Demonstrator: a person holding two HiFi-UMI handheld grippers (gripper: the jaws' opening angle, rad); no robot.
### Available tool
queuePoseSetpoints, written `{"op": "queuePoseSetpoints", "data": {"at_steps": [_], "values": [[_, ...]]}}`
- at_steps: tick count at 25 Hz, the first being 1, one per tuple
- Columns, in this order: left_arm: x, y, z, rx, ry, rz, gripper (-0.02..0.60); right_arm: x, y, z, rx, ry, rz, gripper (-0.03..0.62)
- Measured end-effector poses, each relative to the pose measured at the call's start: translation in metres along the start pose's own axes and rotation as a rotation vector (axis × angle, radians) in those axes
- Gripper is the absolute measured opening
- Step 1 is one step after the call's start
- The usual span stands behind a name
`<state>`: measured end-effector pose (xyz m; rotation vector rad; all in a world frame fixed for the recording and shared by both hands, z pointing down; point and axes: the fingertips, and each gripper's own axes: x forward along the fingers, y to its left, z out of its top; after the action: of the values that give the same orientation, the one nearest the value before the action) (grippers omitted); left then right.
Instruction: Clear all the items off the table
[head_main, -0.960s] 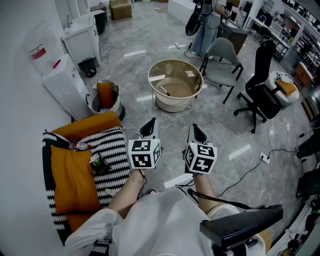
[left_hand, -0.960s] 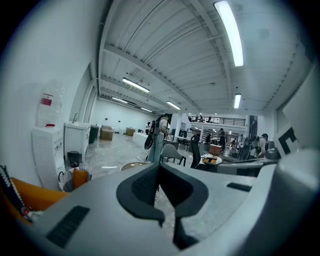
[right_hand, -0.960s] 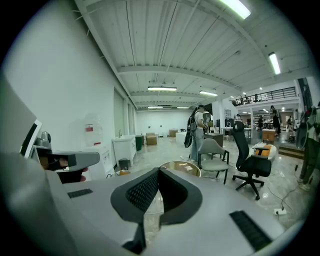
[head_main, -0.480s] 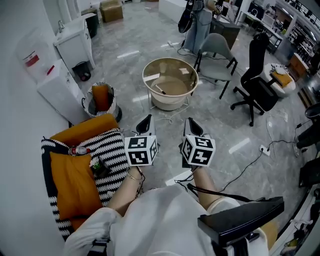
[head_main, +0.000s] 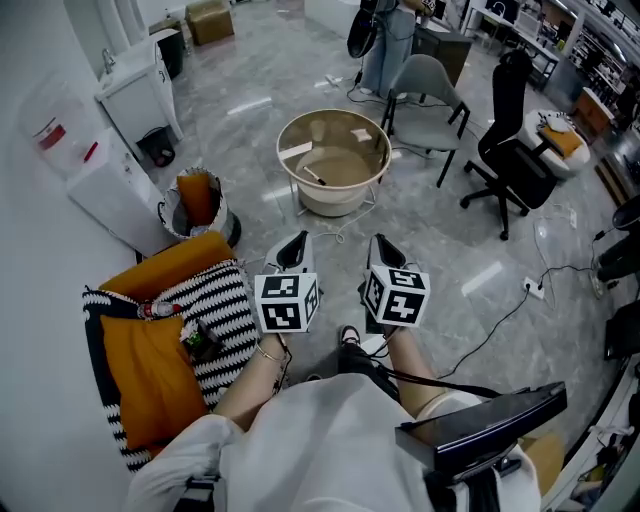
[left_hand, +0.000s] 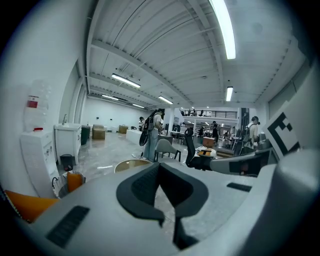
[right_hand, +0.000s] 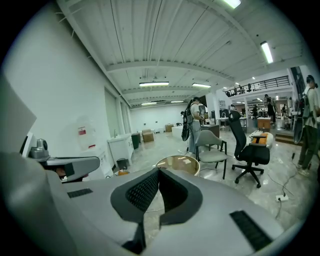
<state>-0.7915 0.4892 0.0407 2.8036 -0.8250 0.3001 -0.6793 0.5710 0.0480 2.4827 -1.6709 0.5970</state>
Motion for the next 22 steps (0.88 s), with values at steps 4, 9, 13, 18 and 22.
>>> {"op": "queuePoseSetpoints", "data": {"at_steps": [4,9,13,18,22], "values": [[0.027,-0.005,-0.005,-0.003,0.021,-0.007,0.008,0.021,-0.016,0.002,-0.003,0.017,0.001,0.025],[0.081,-0.008,0.008,-0.003,0.02,-0.014,0.008,0.063,-0.047,0.021,-0.022,0.027,-0.001,0.025],[0.127,-0.004,0.024,-0.017,0.003,0.003,0.008,0.102,-0.07,0.042,-0.039,0.025,0.007,0.023],[0.178,-0.002,0.038,-0.037,0.007,0.031,0.008,0.145,-0.102,0.062,-0.042,0.041,0.021,0.023],[0.214,0.0,0.047,-0.04,0.012,0.048,0.008,0.176,-0.127,0.075,-0.037,0.05,0.03,0.023]]}}
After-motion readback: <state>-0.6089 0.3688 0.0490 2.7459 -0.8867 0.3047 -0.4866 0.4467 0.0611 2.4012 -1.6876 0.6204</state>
